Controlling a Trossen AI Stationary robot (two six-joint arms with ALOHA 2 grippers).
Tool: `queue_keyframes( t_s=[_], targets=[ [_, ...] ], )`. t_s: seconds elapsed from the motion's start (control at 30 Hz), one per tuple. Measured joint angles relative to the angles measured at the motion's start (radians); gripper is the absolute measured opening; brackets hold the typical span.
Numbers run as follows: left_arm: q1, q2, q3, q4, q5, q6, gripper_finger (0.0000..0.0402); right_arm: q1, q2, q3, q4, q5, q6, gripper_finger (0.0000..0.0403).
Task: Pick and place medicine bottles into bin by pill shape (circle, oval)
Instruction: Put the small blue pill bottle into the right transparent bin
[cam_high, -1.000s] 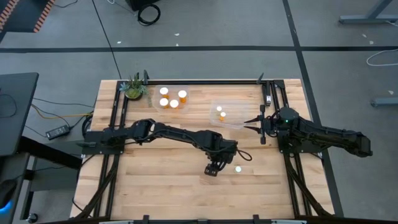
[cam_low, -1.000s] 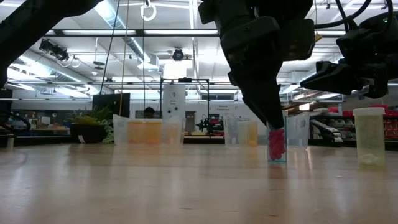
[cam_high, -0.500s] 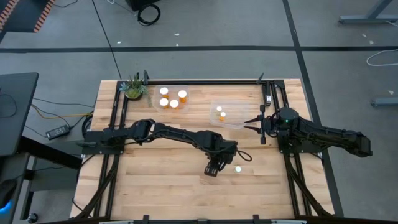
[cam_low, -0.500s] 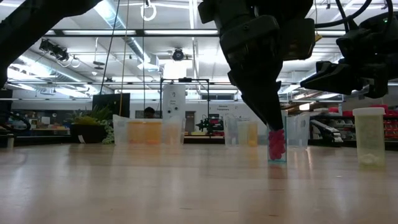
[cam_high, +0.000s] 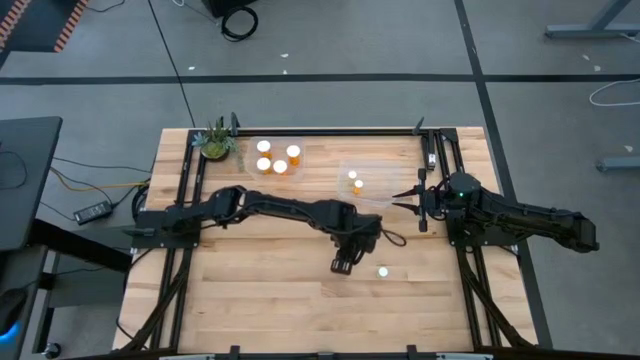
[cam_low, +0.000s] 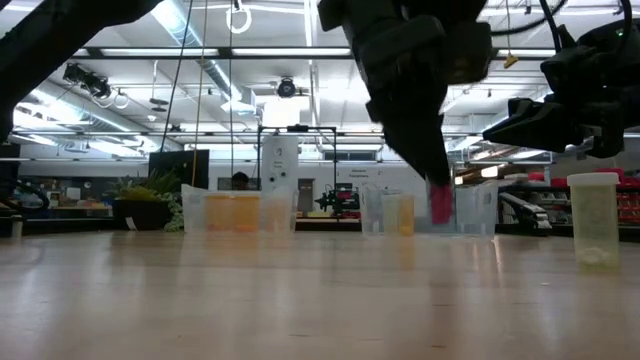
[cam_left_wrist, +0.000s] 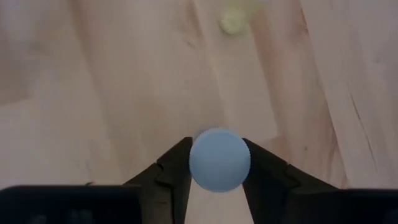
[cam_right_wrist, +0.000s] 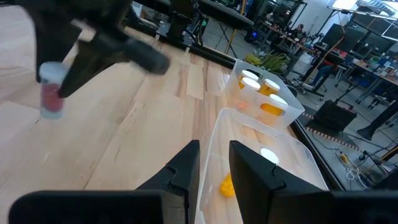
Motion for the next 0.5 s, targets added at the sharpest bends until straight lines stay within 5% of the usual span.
queue_keyframes(
  t_s=[0.5],
  targets=[
    [0.183, -0.107, 0.001, 0.019, -0.183, 0.019, 0.0133, 0.0, 0.0, 0.0, 0.0, 0.0, 0.0, 0.0093]
  ],
)
